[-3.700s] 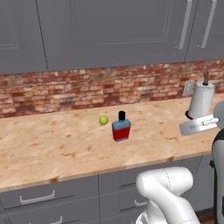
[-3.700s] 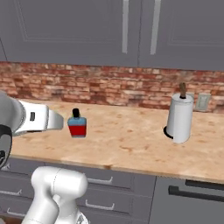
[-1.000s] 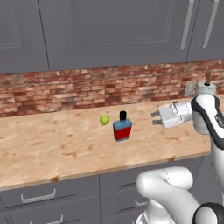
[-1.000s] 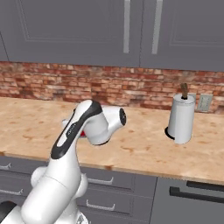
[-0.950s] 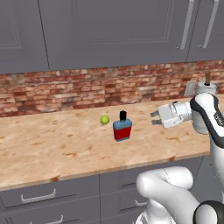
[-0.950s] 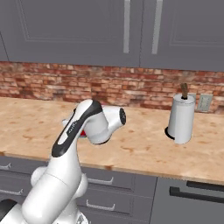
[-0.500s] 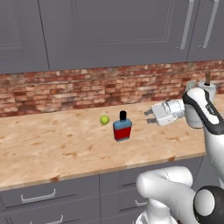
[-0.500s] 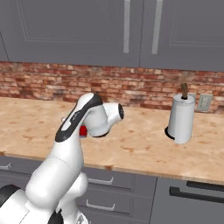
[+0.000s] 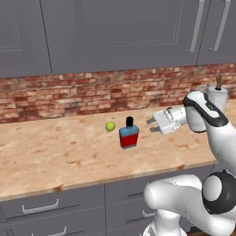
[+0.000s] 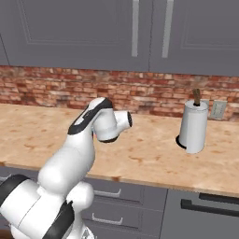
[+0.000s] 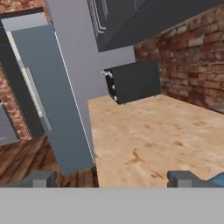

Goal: Place the liquor on the top shelf of the fridge to keep it out of children's reach, and place the onion and pear on lower shelves for easy access.

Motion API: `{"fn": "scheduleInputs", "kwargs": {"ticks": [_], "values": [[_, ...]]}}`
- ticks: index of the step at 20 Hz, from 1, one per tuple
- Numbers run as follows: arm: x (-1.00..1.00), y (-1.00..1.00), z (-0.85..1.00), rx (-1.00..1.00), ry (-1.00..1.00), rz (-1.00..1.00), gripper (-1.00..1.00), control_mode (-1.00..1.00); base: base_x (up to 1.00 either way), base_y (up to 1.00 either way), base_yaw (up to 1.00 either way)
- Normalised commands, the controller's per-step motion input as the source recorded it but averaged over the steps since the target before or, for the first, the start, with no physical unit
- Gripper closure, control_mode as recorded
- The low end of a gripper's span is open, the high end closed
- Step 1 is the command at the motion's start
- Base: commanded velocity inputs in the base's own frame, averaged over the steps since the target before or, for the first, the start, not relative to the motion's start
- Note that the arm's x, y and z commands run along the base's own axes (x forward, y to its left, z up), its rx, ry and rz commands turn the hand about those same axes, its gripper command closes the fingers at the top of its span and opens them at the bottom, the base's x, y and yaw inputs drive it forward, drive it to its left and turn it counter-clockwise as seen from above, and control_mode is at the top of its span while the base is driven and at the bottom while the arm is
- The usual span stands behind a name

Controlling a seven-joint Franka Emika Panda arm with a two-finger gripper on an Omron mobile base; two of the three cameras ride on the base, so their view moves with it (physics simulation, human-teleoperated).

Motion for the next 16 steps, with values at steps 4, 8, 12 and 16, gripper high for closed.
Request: {"fn": "scheduleInputs", "kwargs": {"ticks": [4, 8, 12, 16], "values": [[0.29, 0.0, -0.24, 0.0, -0.02, 0.1, -1.0, -1.0, 0.0, 0.0, 0.0], [0.21, 0.0, -0.15, 0.0, -0.05, 0.1, -1.0, -1.0, 0.0, 0.0, 0.0], [0.2, 0.0, -0.14, 0.0, -0.05, 0.09, -1.0, -1.0, 0.0, 0.0, 0.0], [0.19, 0.0, -0.13, 0.01, -0.07, 0.06, -1.0, -1.0, 0.0, 0.0, 0.0]]}}
